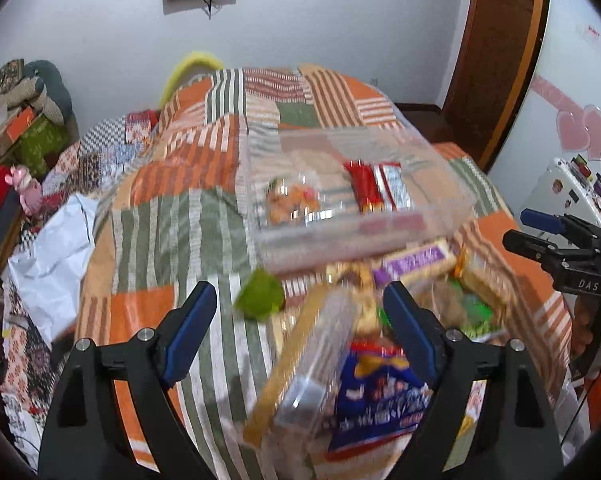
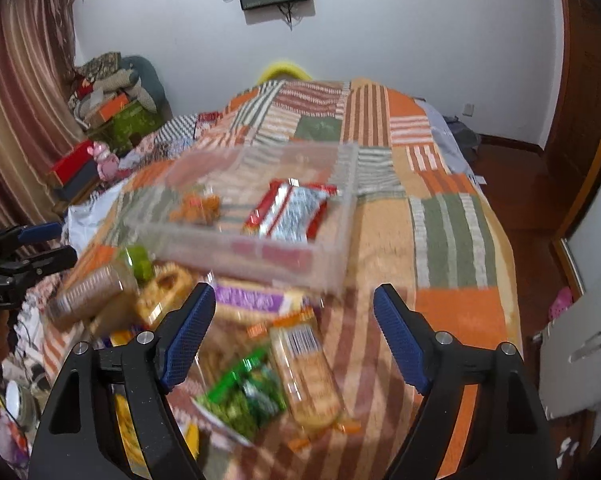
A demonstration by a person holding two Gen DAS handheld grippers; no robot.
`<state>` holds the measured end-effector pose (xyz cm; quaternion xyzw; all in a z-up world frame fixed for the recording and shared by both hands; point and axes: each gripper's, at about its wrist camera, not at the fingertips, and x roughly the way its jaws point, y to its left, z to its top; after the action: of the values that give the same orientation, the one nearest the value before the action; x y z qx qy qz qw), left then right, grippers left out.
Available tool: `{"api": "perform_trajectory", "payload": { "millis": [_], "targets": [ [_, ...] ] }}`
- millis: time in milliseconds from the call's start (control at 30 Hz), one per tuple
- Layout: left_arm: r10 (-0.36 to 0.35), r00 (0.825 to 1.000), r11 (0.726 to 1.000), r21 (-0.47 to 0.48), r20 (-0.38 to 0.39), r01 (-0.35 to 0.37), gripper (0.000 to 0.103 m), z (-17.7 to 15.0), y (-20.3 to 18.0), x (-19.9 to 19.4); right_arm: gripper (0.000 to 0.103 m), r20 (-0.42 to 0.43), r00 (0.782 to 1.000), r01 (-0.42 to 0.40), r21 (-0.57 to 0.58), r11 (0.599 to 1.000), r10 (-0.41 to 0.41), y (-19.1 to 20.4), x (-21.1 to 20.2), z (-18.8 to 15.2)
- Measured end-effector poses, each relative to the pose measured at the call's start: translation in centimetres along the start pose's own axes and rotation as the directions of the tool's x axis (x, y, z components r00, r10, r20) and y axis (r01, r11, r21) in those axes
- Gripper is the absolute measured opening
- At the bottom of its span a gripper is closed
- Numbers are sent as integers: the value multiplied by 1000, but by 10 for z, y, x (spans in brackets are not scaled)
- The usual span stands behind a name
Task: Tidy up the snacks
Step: 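Grasp the long wafer roll with the left gripper while the right grasps the wrapped bread roll, then lower both held rolls into the clear box and open both grippers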
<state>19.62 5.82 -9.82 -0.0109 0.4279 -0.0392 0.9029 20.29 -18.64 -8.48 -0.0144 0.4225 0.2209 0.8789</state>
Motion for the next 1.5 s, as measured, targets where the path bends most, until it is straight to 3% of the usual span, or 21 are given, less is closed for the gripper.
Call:
{"api": "perform_trajectory", "payload": {
  "millis": [333, 467, 667, 800, 1133, 1400, 1467, 1500],
  "targets": [
    [-41, 998, 998, -52, -45, 39, 86, -41, 8, 15, 79, -102, 994, 25, 8, 1000, -24, -13, 26, -37],
    [-49, 998, 998, -36, -50, 47, 71, -48, 6, 20, 78, -121, 993, 11, 25, 1000, -8, -17, 36, -43],
    [-54, 997, 998, -20, -53, 53, 46, -55, 2, 25, 49, -140, 989, -36, 35, 999, 41, -18, 42, -48],
    [-57, 998, 998, -23, -35, 57, 38, -58, 2, 25, 34, -139, 988, -63, 44, 997, 69, -17, 42, -48],
    [-48, 999, 998, -36, 15, 48, 37, -55, 3, 11, 32, -91, 995, -49, 16, 999, 50, -11, 23, -47],
    [-43, 996, 998, -39, 72, 46, 35, -41, 3, -5, 32, -5, 999, -48, 13, 999, 48, -8, -1, -27],
    [-49, 995, 998, -39, 89, 52, 21, -36, 4, -10, 32, 15, 999, -51, 11, 999, 50, -7, -4, -21],
    [-65, 993, 997, -41, 95, 70, 0, -31, 4, -12, 32, 23, 998, -52, 11, 999, 51, -6, -5, -19]
  ]
}}
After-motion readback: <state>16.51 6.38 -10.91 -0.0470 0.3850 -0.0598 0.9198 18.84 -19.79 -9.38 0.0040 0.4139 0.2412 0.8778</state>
